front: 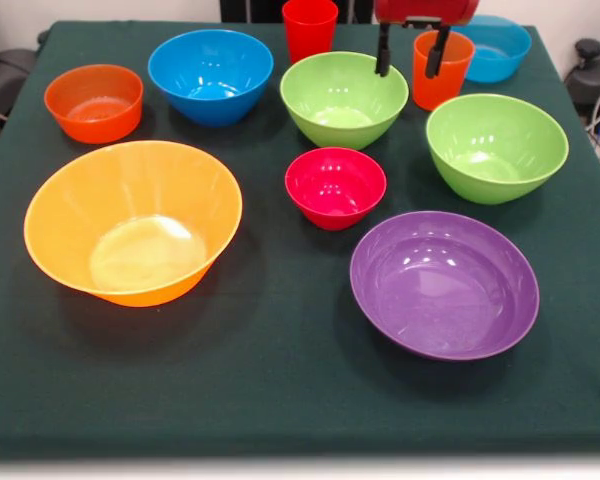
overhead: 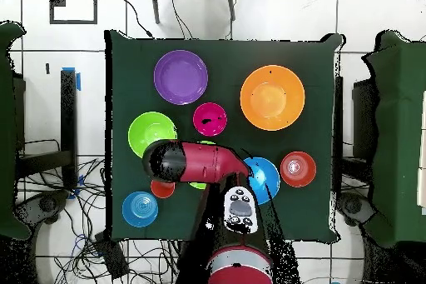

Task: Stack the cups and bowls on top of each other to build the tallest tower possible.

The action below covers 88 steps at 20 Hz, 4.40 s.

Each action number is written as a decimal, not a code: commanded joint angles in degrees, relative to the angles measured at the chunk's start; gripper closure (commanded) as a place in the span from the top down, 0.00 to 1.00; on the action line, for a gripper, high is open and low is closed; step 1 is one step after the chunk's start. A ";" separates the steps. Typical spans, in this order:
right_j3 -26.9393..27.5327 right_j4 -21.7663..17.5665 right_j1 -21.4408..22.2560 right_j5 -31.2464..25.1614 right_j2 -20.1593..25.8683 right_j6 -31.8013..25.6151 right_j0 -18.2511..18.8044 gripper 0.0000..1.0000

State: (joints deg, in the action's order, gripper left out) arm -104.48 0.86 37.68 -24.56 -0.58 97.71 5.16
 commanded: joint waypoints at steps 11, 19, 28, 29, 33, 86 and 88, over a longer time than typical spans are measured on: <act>1.38 0.68 -5.77 5.11 2.27 8.73 -2.32 1.00; 1.37 0.71 -7.63 6.53 2.75 8.81 -1.86 1.00; 4.58 -0.02 -9.80 5.53 0.03 8.88 -4.79 1.00; 4.67 0.01 -9.88 5.57 -0.03 8.91 -4.86 1.00; 4.37 0.47 -10.12 5.98 0.86 8.79 -3.97 1.00; 5.96 0.80 -13.57 8.39 0.84 9.60 -4.40 1.00; 5.89 0.89 -13.55 8.18 0.90 9.66 -4.37 1.00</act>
State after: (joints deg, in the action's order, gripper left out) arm -103.59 0.93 26.40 -21.09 -3.03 98.54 1.74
